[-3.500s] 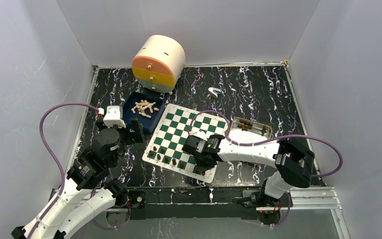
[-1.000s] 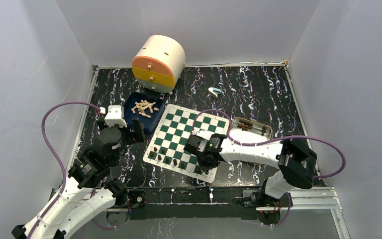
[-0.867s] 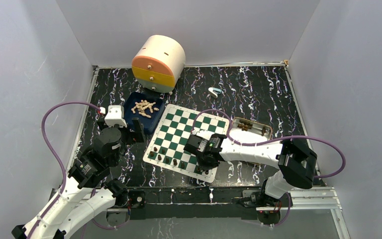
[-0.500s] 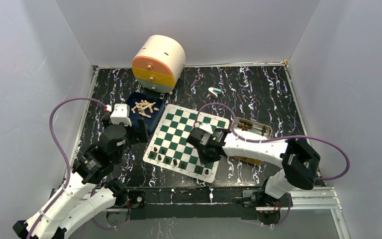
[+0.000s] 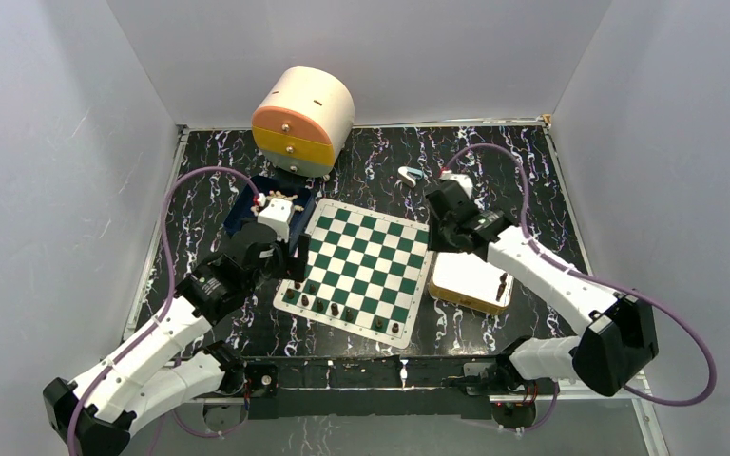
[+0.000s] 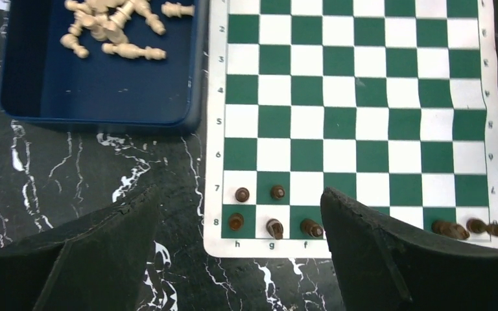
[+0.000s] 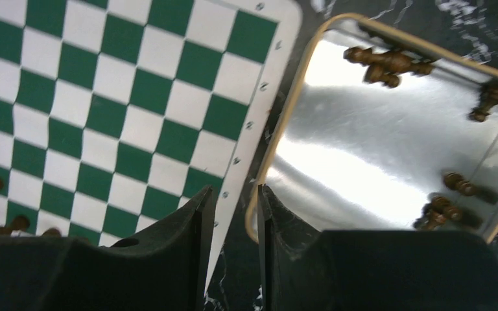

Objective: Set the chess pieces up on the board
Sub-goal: Pick up the chess piece from the storage box.

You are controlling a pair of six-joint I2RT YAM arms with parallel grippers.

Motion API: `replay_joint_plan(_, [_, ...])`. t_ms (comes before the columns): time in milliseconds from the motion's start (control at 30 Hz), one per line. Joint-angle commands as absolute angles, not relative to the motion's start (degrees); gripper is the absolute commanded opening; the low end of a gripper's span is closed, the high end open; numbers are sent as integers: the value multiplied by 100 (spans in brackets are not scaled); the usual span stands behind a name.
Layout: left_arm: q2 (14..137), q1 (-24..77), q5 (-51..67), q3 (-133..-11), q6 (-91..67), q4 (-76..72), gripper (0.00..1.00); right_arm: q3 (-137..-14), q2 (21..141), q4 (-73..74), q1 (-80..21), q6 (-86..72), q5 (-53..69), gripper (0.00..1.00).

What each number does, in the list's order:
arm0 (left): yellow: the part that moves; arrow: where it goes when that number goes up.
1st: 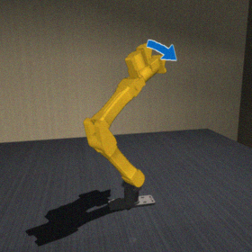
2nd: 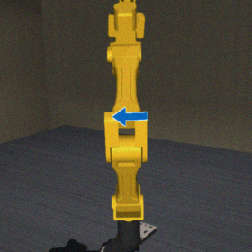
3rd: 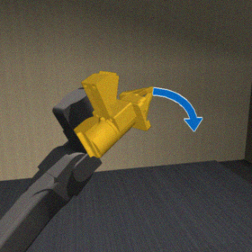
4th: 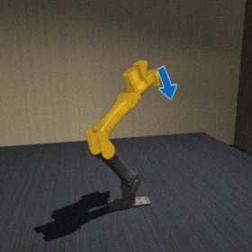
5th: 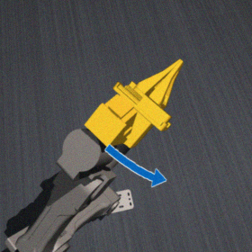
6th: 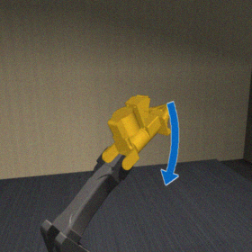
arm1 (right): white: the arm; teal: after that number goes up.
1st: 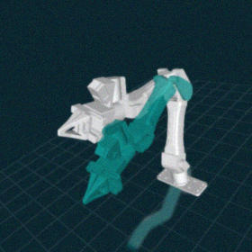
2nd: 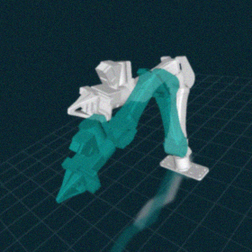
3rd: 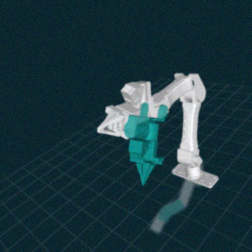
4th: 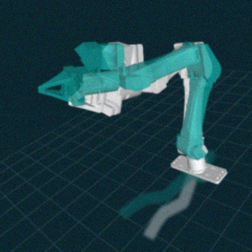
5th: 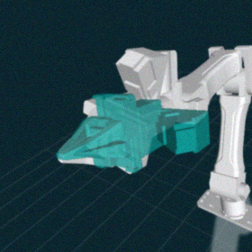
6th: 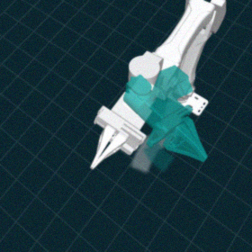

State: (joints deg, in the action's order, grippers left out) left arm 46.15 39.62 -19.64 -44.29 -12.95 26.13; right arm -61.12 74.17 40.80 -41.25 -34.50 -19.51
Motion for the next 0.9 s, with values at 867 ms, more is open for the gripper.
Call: replay_joint_plan(867, [4509,3984,-1264,-4289,-879,2402,86,-4946,8620,1550,-1754,-2129,-1976,57])
